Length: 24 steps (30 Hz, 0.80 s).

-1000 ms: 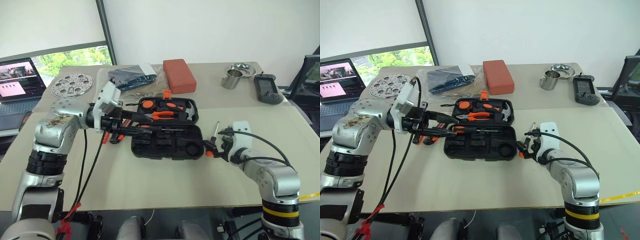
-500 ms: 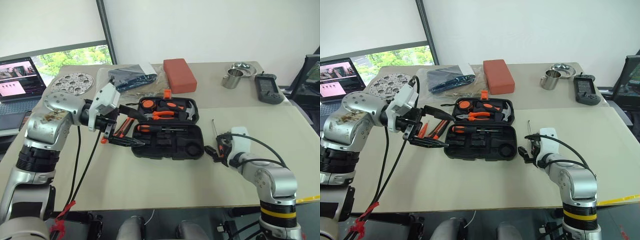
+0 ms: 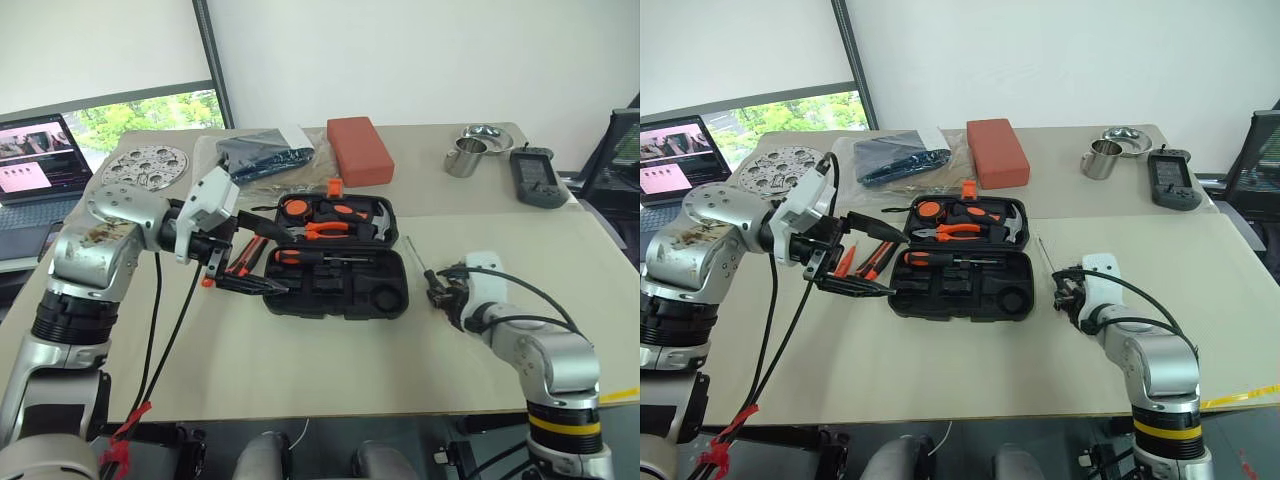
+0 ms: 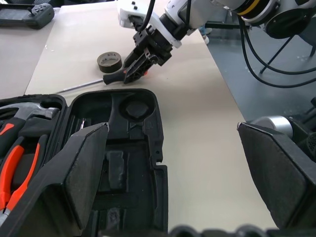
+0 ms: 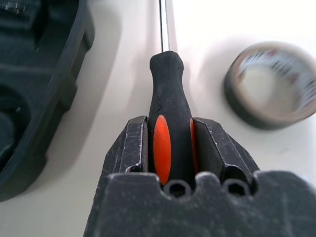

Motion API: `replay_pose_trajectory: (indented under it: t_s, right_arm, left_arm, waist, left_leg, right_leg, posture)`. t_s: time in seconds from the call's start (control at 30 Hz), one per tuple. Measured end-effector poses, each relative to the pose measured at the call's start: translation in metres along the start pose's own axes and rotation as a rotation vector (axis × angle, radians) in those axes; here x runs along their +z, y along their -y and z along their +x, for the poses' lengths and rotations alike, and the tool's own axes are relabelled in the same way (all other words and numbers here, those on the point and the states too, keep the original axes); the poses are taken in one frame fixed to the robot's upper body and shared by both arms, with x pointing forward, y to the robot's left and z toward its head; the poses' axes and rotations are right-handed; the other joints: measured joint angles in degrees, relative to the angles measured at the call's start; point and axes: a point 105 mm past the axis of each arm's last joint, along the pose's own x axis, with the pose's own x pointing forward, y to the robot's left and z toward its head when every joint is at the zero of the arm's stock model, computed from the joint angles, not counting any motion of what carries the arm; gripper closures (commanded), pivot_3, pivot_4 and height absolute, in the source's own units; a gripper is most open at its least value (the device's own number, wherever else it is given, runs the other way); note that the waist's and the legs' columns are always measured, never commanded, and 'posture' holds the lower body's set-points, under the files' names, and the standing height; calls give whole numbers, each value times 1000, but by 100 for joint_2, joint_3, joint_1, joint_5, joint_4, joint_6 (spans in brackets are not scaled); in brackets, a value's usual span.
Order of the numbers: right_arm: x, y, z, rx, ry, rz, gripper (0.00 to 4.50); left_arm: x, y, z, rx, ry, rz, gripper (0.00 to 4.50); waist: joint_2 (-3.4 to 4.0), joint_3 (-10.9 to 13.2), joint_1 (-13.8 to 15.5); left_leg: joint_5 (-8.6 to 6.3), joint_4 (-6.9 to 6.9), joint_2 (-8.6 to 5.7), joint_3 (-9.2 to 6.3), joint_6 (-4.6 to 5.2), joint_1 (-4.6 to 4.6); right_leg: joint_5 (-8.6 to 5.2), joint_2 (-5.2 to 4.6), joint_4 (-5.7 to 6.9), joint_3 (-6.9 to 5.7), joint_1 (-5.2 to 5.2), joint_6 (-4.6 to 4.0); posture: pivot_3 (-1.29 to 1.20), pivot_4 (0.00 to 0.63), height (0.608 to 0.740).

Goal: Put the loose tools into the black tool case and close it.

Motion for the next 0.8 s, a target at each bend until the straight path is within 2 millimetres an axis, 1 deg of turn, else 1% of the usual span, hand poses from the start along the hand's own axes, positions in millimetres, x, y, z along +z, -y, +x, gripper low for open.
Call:
replay_pose_trajectory:
  t_s: [0.07,0.1,0.13,0.17,0.2,0.27,0.33,0.4,0.47,0.5,0.6,0.67,0.8]
  right_arm:
    - [23,3,-3,20,95,-84,3475]
    - [40,1,-5,48,165,-145,3475]
    - [53,-4,-8,95,219,-212,3475]
    - [63,-14,-9,167,268,-283,3475]
    - [69,-23,-9,226,297,-339,3475]
    - [69,-41,-5,345,319,-439,3475]
    - [61,-60,3,515,314,-592,3475]
    - [52,-68,13,614,295,-697,3475]
    - [48,-71,19,665,284,-766,3475]
    - [46,-74,23,719,279,-829,3475]
    - [41,-77,32,825,261,-965,3475]
    - [38,-72,35,859,250,-1009,3475]
    - [42,-68,41,908,248,-1056,3475]
  left_arm:
    - [-7,1,-7,26,-11,-32,0]
    - [-12,2,-11,46,-21,-50,0]
    - [-15,3,-14,64,-26,-63,0]
    - [-18,3,-18,83,-34,-75,0]
    - [-20,3,-21,100,-36,-81,0]
    - [-22,4,-26,116,-45,-92,0]
    - [-28,8,-34,136,-69,-116,0]
    - [-30,9,-37,152,-73,-124,0]
    - [-30,9,-37,160,-75,-125,0]
    - [-30,9,-38,171,-77,-129,0]
    - [-23,9,-39,194,-75,-105,0]
    - [-20,11,-42,206,-79,-98,0]
    - [-19,13,-46,233,-78,-99,0]
  waist:
    - [5,8,-31]
    - [3,9,-45]
    - [3,10,-52]
    - [1,11,-56]
    - [-4,14,-55]
    - [-10,17,-38]
    - [-10,24,-47]
    - [-11,33,-34]
    - [-10,39,-3]
    - [-10,40,13]
    - [-9,46,28]
    - [-9,46,29]
    - [-9,46,19]
  left_leg:
    - [-1,-1,1,2,1,3]
    - [0,-3,5,-1,1,3]
    - [0,-3,8,-1,1,5]
    - [-1,-4,11,-2,1,6]
    - [-1,-2,13,-4,1,7]
    - [-1,1,12,-3,2,6]
    - [-4,1,7,5,7,9]
    - [-5,5,7,5,8,9]
    - [-4,7,7,5,9,8]
    - [-5,7,7,5,10,9]
    - [-6,8,9,6,11,10]
    - [-6,6,12,8,11,11]
    - [-5,7,25,14,9,27]
  right_leg:
    - [0,2,0,4,-2,0]
    - [0,7,0,1,-1,1]
    - [0,9,0,1,-1,1]
    - [0,12,0,0,-1,1]
    - [0,15,0,-3,2,1]
    - [0,13,-2,-3,2,1]
    - [0,4,-4,1,3,0]
    - [0,-1,-2,-1,4,0]
    - [0,-4,0,-2,3,-1]
    - [1,-5,0,-2,5,-1]
    - [1,-5,1,-4,6,-2]
    - [1,-5,1,-4,7,-2]
    - [2,-3,3,-6,18,-4]
  posture:
    - [0,150,740]
    - [0,150,740]
    - [0,150,740]
    - [0,150,740]
    - [0,150,740]
    - [0,150,740]
    - [0,150,740]
    - [0,150,740]
    - [0,150,740]
    - [0,150,740]
    - [0,150,740]
    - [0,150,740]
    - [0,150,740]
